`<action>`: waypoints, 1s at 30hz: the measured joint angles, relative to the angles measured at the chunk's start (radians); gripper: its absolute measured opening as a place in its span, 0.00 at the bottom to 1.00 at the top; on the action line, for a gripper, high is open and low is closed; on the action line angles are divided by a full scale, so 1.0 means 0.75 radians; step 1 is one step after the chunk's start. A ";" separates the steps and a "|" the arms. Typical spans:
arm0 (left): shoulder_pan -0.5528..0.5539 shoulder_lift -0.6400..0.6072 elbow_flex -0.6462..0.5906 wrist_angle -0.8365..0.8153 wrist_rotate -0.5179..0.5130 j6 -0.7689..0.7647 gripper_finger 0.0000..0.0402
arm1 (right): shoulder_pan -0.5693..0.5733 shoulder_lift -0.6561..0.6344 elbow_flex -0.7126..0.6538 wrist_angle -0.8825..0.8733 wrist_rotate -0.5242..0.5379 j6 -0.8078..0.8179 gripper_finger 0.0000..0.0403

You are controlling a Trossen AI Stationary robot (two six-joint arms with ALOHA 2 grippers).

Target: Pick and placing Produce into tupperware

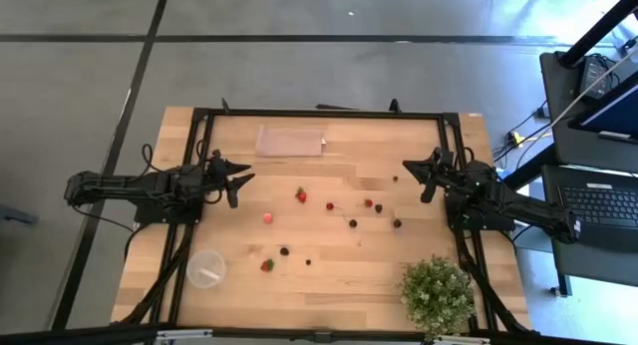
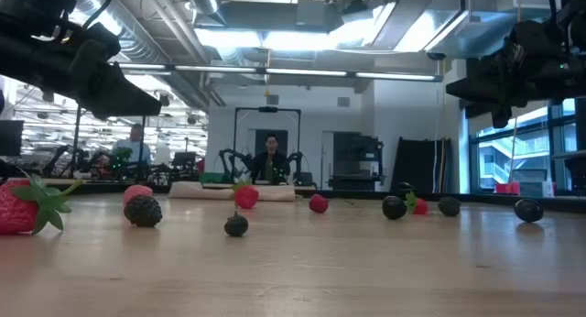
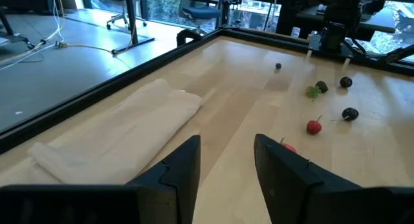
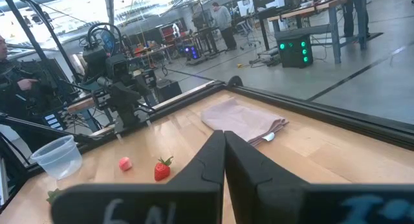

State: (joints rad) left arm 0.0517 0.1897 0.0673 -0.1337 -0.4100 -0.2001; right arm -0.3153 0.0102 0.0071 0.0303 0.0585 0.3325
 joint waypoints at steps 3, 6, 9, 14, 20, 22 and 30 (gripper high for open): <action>0.000 0.000 0.000 0.000 0.000 0.000 0.34 | 0.000 0.000 0.000 0.000 0.000 -0.001 0.03; 0.000 0.000 0.000 0.000 0.000 0.000 0.34 | 0.000 0.000 0.000 0.041 0.027 -0.095 0.03; 0.000 0.000 0.000 0.000 0.000 0.000 0.34 | -0.001 0.000 0.000 0.063 0.049 -0.203 0.03; 0.000 0.000 0.000 0.000 0.000 0.001 0.34 | -0.001 0.000 0.000 0.057 0.049 -0.207 0.03; 0.000 0.000 0.000 0.000 0.000 0.000 0.34 | -0.002 0.000 0.000 0.086 0.077 -0.209 0.03; 0.000 0.000 0.000 0.000 0.000 0.000 0.34 | -0.002 0.000 0.000 0.079 0.076 -0.209 0.03; 0.000 0.000 0.000 0.003 -0.009 0.020 0.34 | -0.002 0.000 0.000 0.071 0.074 -0.209 0.03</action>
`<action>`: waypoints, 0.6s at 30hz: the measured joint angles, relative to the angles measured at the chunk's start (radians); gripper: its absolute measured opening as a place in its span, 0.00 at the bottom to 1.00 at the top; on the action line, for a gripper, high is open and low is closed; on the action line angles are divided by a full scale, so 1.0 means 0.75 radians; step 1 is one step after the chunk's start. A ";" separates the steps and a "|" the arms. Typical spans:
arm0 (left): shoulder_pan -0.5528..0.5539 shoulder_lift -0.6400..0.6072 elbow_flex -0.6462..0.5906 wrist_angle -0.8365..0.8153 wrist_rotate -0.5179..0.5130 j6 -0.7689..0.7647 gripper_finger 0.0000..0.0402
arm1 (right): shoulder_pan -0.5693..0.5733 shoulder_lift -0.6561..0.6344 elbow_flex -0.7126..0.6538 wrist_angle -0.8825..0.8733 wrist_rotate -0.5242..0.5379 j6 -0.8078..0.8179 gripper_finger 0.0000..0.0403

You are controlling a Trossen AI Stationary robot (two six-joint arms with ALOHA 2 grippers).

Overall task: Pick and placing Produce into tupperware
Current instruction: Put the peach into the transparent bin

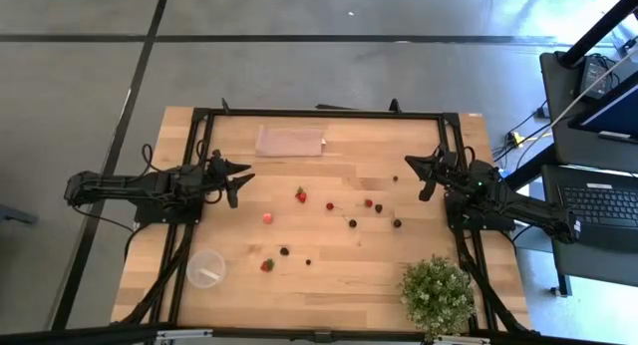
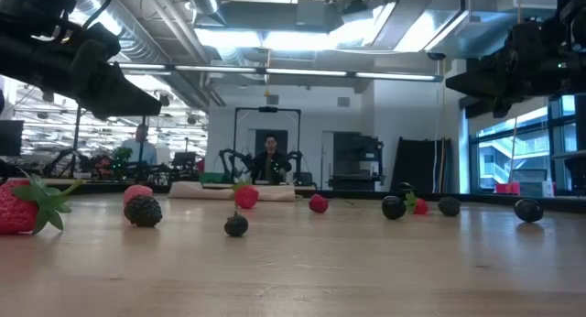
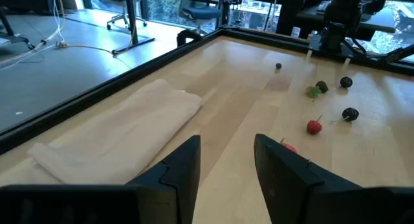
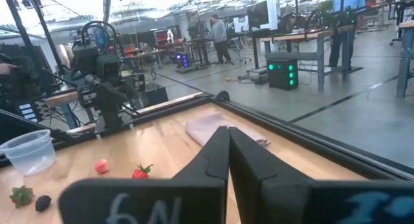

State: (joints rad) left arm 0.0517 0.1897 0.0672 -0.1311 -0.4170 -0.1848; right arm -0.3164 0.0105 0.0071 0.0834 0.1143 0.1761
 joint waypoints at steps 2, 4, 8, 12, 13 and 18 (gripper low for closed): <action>0.000 0.000 0.000 0.006 -0.048 0.083 0.34 | 0.000 0.000 0.000 0.000 0.000 0.002 0.03; 0.001 0.000 0.000 0.010 -0.060 0.106 0.34 | 0.000 0.000 0.000 0.000 -0.001 0.003 0.03; 0.001 0.000 0.000 0.011 -0.059 0.110 0.34 | 0.000 0.000 0.000 0.001 -0.001 0.003 0.03; 0.001 0.000 0.000 0.015 -0.045 0.117 0.34 | -0.001 0.000 0.000 0.000 -0.002 -0.002 0.03; 0.001 0.000 0.000 0.020 -0.033 0.125 0.34 | -0.001 0.000 0.000 0.000 -0.002 -0.005 0.03; 0.001 0.000 0.000 0.133 0.066 0.236 0.40 | -0.001 0.000 0.000 0.001 -0.003 -0.067 0.03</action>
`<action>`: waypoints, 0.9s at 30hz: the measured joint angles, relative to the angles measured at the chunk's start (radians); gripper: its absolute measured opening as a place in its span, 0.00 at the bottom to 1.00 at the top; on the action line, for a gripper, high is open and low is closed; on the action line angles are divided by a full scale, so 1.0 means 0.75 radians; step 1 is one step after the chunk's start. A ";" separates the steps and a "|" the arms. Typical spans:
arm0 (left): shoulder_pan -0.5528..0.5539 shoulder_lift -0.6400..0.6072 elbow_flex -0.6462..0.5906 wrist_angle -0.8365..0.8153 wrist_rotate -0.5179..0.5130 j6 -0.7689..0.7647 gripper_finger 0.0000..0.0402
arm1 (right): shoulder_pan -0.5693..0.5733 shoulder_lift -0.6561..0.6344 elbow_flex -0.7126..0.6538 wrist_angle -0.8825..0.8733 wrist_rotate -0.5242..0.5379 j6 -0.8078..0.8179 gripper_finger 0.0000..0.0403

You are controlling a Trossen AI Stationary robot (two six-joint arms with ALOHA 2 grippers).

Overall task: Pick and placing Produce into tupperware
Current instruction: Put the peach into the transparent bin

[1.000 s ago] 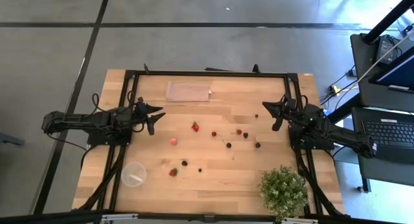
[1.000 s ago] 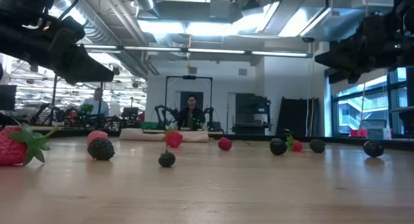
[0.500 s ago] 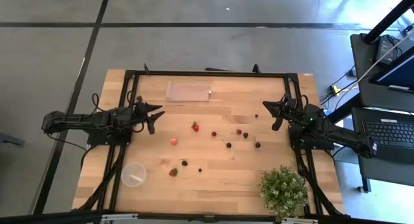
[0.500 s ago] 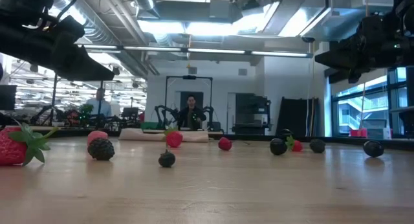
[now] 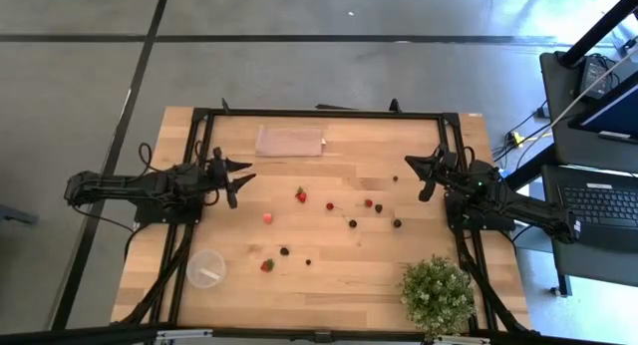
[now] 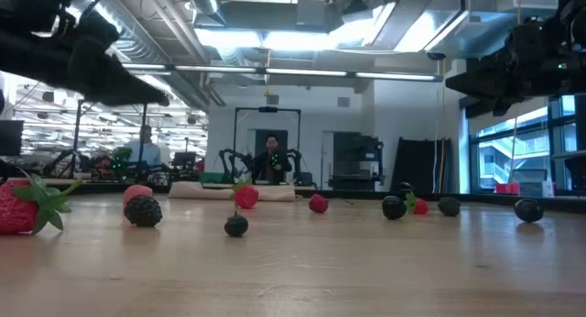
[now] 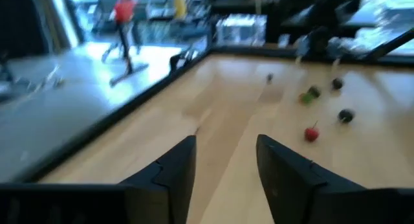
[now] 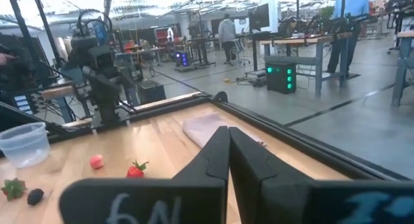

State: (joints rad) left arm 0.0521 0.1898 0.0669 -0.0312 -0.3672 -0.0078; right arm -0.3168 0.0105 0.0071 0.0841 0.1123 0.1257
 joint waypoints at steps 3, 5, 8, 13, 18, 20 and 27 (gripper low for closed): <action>-0.001 0.000 0.000 0.124 0.068 0.101 0.48 | 0.000 0.000 0.000 0.000 0.000 -0.002 0.03; -0.001 0.000 0.000 0.181 0.119 0.119 0.53 | 0.000 0.000 0.000 0.000 0.000 -0.001 0.03; -0.001 0.000 0.000 0.222 0.200 -0.010 0.59 | 0.001 0.000 0.000 0.001 0.000 -0.001 0.03; -0.001 0.000 0.000 0.230 0.239 -0.123 0.61 | 0.001 0.000 0.000 0.001 0.001 0.036 0.03; -0.001 0.000 0.000 0.231 0.239 -0.247 0.62 | 0.001 0.000 0.000 0.001 0.001 0.038 0.03; -0.001 0.000 0.000 0.258 0.234 -0.304 0.62 | 0.001 0.000 0.000 0.001 0.001 0.039 0.03; -0.001 0.010 0.045 0.325 0.329 -0.292 0.62 | 0.001 0.000 0.000 0.002 0.001 0.040 0.03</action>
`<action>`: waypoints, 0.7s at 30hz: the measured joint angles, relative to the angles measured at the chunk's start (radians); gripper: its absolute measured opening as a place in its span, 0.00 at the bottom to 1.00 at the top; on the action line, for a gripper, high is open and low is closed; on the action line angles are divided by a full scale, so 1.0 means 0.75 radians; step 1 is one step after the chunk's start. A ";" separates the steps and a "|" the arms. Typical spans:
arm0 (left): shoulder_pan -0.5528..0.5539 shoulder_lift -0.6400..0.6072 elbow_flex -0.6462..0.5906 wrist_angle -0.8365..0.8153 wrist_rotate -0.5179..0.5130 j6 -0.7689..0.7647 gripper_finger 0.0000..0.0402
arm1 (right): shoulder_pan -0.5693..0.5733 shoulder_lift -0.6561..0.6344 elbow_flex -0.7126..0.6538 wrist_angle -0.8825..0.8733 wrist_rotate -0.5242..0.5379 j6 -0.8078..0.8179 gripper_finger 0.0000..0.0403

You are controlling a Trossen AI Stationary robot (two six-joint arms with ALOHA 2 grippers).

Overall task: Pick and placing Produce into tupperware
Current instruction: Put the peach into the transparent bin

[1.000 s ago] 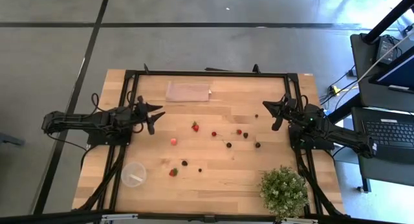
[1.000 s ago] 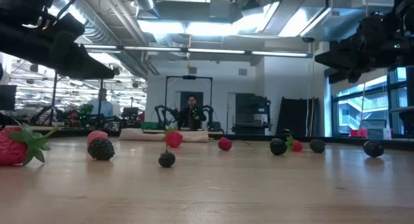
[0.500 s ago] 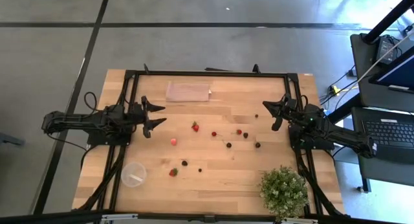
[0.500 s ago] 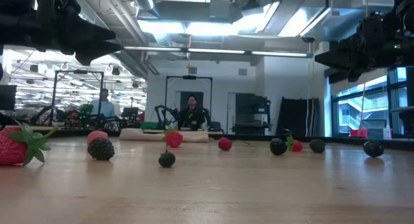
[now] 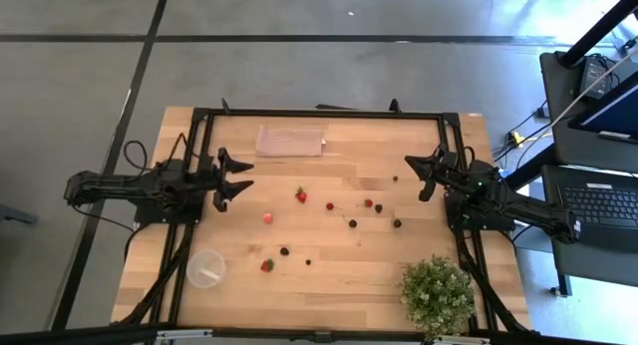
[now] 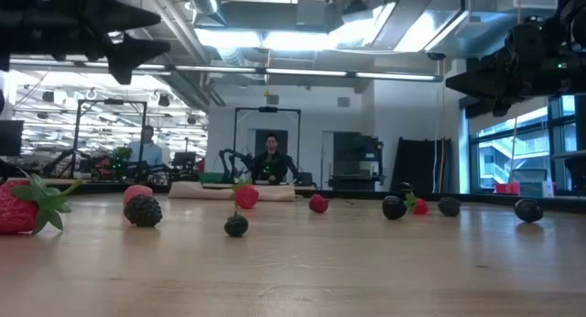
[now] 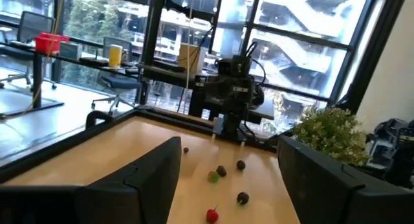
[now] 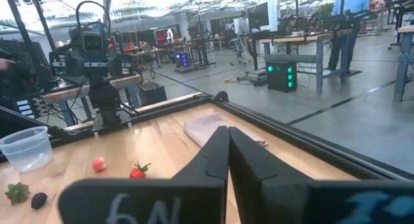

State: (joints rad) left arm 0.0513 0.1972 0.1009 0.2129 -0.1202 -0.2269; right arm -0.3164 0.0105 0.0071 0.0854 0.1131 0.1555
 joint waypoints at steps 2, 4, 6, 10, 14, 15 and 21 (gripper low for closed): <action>-0.001 0.052 0.064 -0.108 0.009 0.047 0.62 | 0.000 0.000 0.000 0.001 0.000 0.000 0.03; -0.001 0.127 0.147 -0.240 0.017 0.114 0.62 | 0.000 0.000 0.000 0.002 0.000 -0.001 0.03; -0.003 0.212 0.250 -0.357 0.037 0.191 0.62 | 0.000 0.000 0.000 0.002 0.001 -0.002 0.03; -0.028 0.415 0.456 -0.626 0.045 0.269 0.62 | 0.000 0.000 0.000 0.004 0.001 0.000 0.03; -0.060 0.627 0.624 -0.833 0.043 0.237 0.62 | 0.000 0.000 0.000 0.004 0.001 0.001 0.03; -0.068 0.679 0.655 -0.864 0.043 0.217 0.62 | 0.000 0.000 0.000 0.005 0.001 0.001 0.03; -0.151 0.981 0.733 -0.981 0.060 0.315 0.62 | 0.000 0.000 0.000 0.003 0.001 0.001 0.03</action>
State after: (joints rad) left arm -0.0619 0.9329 0.6506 -0.5227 -0.0750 0.0096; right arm -0.3164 0.0105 0.0071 0.0880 0.1135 0.1561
